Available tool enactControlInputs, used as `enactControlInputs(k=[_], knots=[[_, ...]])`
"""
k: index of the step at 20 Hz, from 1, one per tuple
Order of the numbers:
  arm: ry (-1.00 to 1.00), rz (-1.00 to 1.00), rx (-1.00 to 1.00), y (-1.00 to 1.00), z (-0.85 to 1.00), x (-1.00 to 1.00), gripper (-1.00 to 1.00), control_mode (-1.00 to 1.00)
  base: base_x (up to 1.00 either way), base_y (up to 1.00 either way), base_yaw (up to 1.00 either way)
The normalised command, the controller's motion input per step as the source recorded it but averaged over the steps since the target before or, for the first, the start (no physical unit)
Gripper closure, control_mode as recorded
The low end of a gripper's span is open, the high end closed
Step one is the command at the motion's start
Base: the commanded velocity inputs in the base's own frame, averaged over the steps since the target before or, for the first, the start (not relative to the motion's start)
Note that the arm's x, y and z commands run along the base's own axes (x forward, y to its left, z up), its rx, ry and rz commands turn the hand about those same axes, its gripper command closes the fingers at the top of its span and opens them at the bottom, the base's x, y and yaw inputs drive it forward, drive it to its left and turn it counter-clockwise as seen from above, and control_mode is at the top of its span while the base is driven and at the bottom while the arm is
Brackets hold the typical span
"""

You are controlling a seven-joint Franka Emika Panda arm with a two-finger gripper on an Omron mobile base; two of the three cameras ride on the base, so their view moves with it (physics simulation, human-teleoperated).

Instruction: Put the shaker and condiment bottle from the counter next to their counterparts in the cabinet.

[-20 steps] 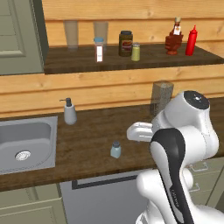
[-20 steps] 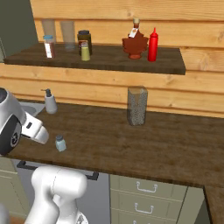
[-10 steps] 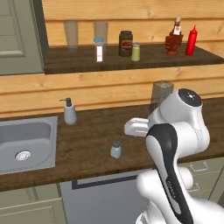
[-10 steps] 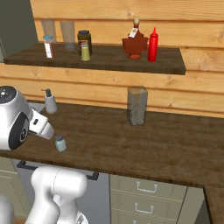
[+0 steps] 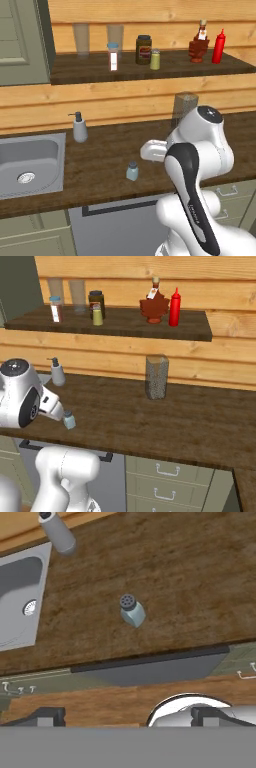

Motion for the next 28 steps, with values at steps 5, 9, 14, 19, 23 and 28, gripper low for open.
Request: enactControlInputs(k=[5, 9, 14, 19, 23, 28], knots=[[0.01, 0.0, 0.02, 0.0, -0.36, -0.01, -1.0, -1.0, 0.0, 0.0, 0.0], [-0.03, 0.0, 0.01, 0.0, -0.14, 0.0, -1.0, -1.0, 0.0, 0.0, 0.0], [-0.08, -0.01, 0.0, 0.0, -0.14, 0.21, -1.0, -1.0, 0.0, 0.0, 0.0], [-0.04, -0.02, 0.0, 0.01, -0.03, 0.1, -1.0, -1.0, 0.0, 0.0, 0.0], [-0.08, 0.0, -0.01, 0.0, -0.09, 0.1, -1.0, -1.0, 0.0, 0.0, 0.0], [-0.13, 0.0, -0.07, 0.01, -0.2, 0.31, -1.0, -1.0, 0.0, 0.0, 0.0]])
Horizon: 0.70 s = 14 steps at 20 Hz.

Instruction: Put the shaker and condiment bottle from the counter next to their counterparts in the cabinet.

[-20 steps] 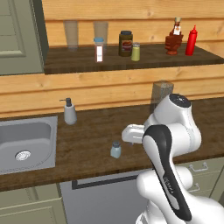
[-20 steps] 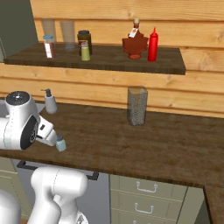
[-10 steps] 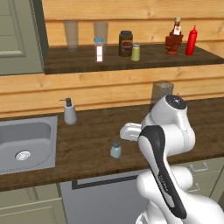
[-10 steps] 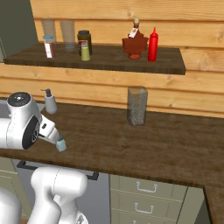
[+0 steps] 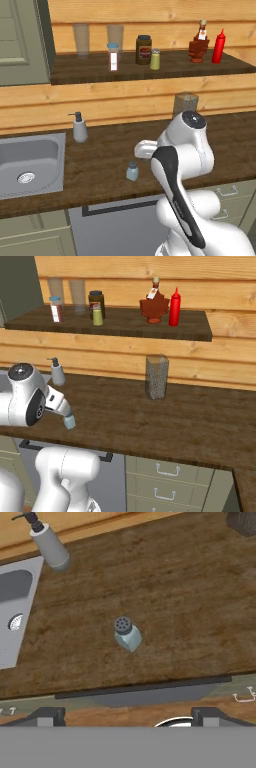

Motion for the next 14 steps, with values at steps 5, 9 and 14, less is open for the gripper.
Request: enactControlInputs(k=[5, 9, 14], knots=[[0.0, 0.0, 0.0, 0.11, -0.25, 0.0, -1.0, -1.0, 0.0, 0.0, 0.0], [0.0, 0.0, -0.03, 0.0, -0.93, 0.0, -1.0, -1.0, 0.0, 0.0, 0.0], [0.0, 0.0, 0.02, 0.0, -0.4, 0.0, -1.0, -1.0, 0.0, 0.0, 0.0]])
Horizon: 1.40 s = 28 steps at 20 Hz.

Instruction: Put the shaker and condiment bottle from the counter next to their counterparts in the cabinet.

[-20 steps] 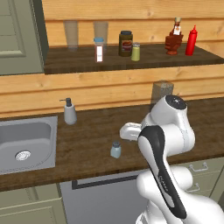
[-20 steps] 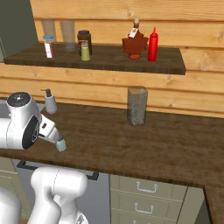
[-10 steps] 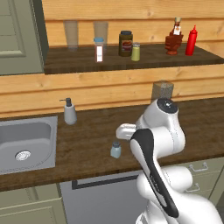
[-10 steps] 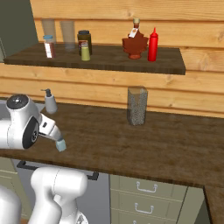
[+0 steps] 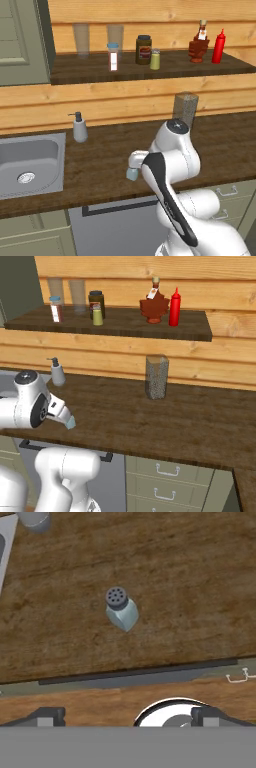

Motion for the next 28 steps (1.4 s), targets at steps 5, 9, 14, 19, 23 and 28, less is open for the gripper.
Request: enactControlInputs(k=[5, 9, 14, 19, 23, 28], knots=[[-0.04, 0.0, 0.01, -0.01, -0.03, 0.25, -1.0, -1.0, 0.0, 0.0, 0.0], [-0.05, 0.0, 0.0, -0.02, -0.01, 0.46, -1.0, -1.0, 0.0, 0.0, 0.0], [0.0, 0.0, 0.04, 0.0, -0.17, 0.01, -1.0, -1.0, 0.0, 0.0, 0.0], [0.01, 0.0, 0.0, 0.0, -0.66, 0.0, -1.0, -1.0, 0.0, 0.0, 0.0], [0.0, 0.0, 0.03, 0.0, -0.17, 0.01, -1.0, -1.0, 0.0, 0.0, 0.0], [0.0, 0.0, 0.01, 0.0, 0.0, 0.15, -1.0, -1.0, 0.0, 0.0, 0.0]])
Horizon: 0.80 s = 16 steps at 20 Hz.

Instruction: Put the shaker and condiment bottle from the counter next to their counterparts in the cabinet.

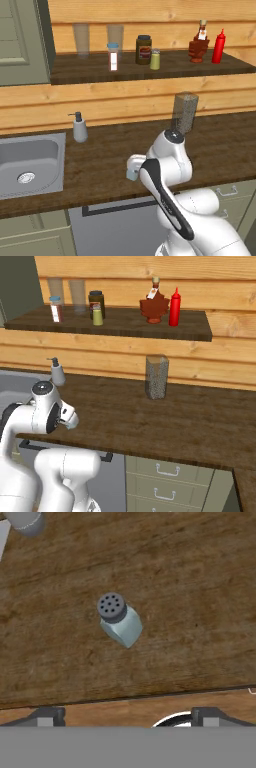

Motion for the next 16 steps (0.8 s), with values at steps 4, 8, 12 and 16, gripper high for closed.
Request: enactControlInputs(k=[4, 8, 12, 16], knots=[[0.0, -0.01, 0.0, 0.0, 0.0, 0.38, -1.0, -1.0, 0.0, 0.0, 0.0], [0.0, -0.03, 0.0, 0.0, 0.0, 0.21, -1.0, -1.0, 0.0, 0.0, 0.0], [0.01, 0.0, 0.0, 0.08, 0.0, 0.01, -1.0, -1.0, 0.0, 0.0, 0.0], [0.03, -0.05, 0.0, 0.15, 0.0, 0.31, -1.0, -1.0, 0.0, 0.0, 0.0]])
